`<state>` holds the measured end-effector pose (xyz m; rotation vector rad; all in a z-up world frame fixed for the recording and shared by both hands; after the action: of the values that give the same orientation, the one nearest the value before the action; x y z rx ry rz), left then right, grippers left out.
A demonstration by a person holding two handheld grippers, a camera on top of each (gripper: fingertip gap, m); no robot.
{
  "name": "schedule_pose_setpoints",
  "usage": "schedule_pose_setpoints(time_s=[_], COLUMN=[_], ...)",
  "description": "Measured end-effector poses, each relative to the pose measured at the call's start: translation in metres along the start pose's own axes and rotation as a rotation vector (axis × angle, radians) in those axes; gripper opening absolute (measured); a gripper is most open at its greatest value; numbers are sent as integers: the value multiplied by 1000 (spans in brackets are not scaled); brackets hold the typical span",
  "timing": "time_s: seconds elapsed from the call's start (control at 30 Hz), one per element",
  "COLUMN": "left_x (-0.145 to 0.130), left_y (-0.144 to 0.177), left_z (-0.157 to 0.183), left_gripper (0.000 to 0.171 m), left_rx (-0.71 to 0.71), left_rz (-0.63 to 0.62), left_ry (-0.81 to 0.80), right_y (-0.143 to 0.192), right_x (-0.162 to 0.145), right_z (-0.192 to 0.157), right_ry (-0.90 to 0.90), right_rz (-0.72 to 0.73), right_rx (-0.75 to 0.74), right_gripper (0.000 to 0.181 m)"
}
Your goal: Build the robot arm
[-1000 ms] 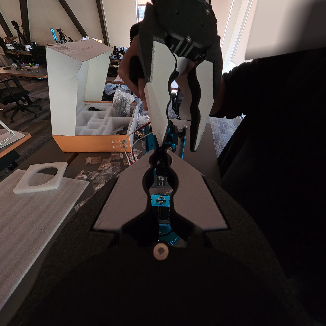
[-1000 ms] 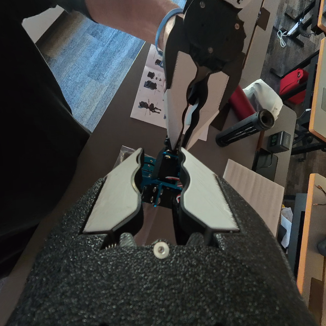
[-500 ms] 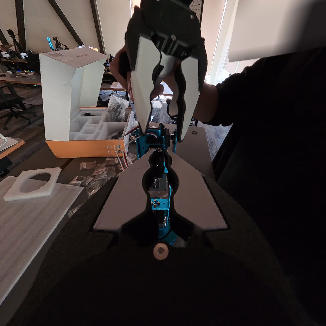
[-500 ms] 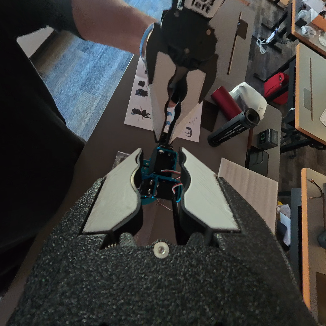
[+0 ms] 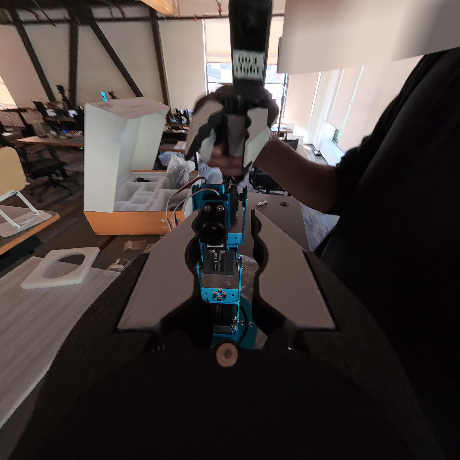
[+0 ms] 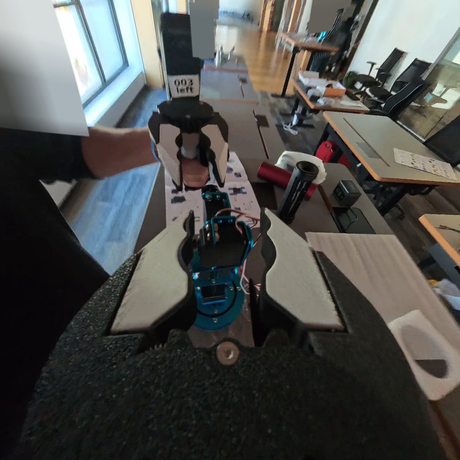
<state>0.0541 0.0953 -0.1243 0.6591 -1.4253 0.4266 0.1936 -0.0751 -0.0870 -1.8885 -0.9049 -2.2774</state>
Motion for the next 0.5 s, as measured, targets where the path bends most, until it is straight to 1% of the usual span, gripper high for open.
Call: schedule_pose_setpoints(time_s=[0.07, 0.13, 0.17, 0.27, 0.33, 0.47, 0.5], left_x=[-4, -11, -16, -27, -29, -23, -22], left_y=[1, 0, -3, -15, -23, -27, -27], left_z=[-2, -6, -7, -7, -8, -9, -9], left_gripper=[38, 43, 45, 46, 44, 26, 25], left_rx=[13, 30, 30, 24, 27, 46, 47], left_rz=[24, 22, 9, -34, -49, -42, -48], left_ry=[11, 33, 40, 24, 2, -55, -68], right_y=[4, 1, -3, -17, -25, -34, -35], right_x=[-17, -37, -47, -70, -74, -67, -65], right_z=[0, -1, -3, -7, -10, -11, -10], right_ry=[-102, -174, -194, -210, -198, -114, -100], right_rz=[74, 124, 134, 149, 183, 219, 227], right_rx=[26, 46, 53, 52, 55, 32, 20], right_gripper=[56, 60, 66, 75, 74, 68, 65])
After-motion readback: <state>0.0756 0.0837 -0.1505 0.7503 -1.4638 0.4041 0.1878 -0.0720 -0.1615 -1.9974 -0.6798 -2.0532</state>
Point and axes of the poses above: each gripper's, where its closed fingertips meet, y back along the fingers, x out of its top, z = x × y across the jaws, the point moved 9 cm from there along y, back along the fingers, and after that the axes turned 6 degrees about -z, right-handed, at the moved point
